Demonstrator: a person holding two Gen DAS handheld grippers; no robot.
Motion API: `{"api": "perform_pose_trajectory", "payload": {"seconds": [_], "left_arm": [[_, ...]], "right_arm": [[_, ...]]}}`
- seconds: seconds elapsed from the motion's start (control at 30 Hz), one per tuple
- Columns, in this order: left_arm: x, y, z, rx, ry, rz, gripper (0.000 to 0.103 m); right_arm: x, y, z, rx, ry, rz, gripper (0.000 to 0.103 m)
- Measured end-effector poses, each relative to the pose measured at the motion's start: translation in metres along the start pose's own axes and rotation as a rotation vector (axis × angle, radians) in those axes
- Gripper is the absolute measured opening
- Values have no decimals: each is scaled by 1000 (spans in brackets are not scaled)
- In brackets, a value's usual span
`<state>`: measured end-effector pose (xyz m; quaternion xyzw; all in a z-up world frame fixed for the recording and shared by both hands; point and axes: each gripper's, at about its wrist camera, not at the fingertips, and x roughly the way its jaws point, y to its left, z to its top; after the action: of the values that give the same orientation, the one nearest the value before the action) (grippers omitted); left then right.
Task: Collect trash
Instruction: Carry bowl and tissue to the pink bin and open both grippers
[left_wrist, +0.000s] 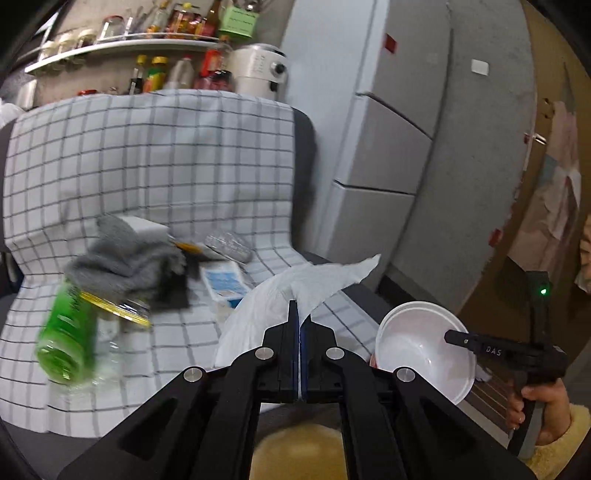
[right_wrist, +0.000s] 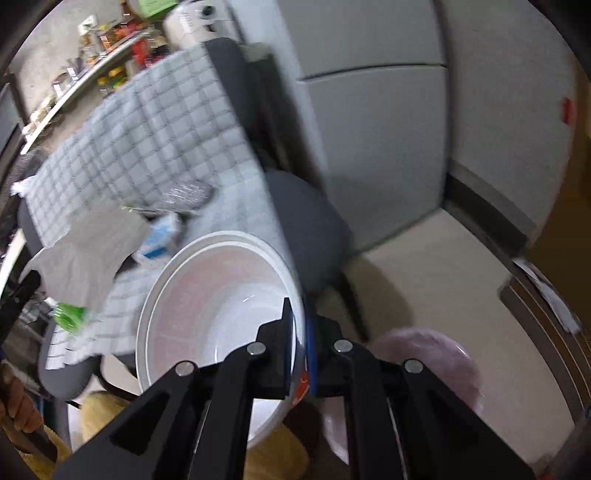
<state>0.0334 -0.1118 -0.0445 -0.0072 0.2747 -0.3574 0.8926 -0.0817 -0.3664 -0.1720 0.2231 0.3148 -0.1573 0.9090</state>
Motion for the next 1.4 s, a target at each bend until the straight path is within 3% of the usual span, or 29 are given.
{"api": "perform_pose_trajectory", "payload": {"seconds": [0.27, 0.47, 0.6, 0.83, 0.97, 1.17, 1.4], "left_arm": [[16, -38, -18, 34, 82, -105, 0], [28, -59, -19, 65, 119, -161, 0], [41, -78, -27, 101, 166, -214, 0], [74, -134, -50, 247, 270, -383, 0], [104, -163, -65, 280, 351, -480, 0], [140, -196, -97, 305, 456, -541, 0], [149, -219, -119, 335, 482, -604, 0]], "right_arm": [[4, -78, -48, 109, 98, -166, 8], [15, -106, -57, 176, 133, -202, 23], [10, -109, -53, 190, 100, -189, 26], [-9, -125, -47, 214, 27, -193, 26], [-17, -140, -48, 232, 13, -197, 26], [-28, -159, -50, 261, -7, -213, 26], [-37, -173, -50, 286, -32, -232, 26]]}}
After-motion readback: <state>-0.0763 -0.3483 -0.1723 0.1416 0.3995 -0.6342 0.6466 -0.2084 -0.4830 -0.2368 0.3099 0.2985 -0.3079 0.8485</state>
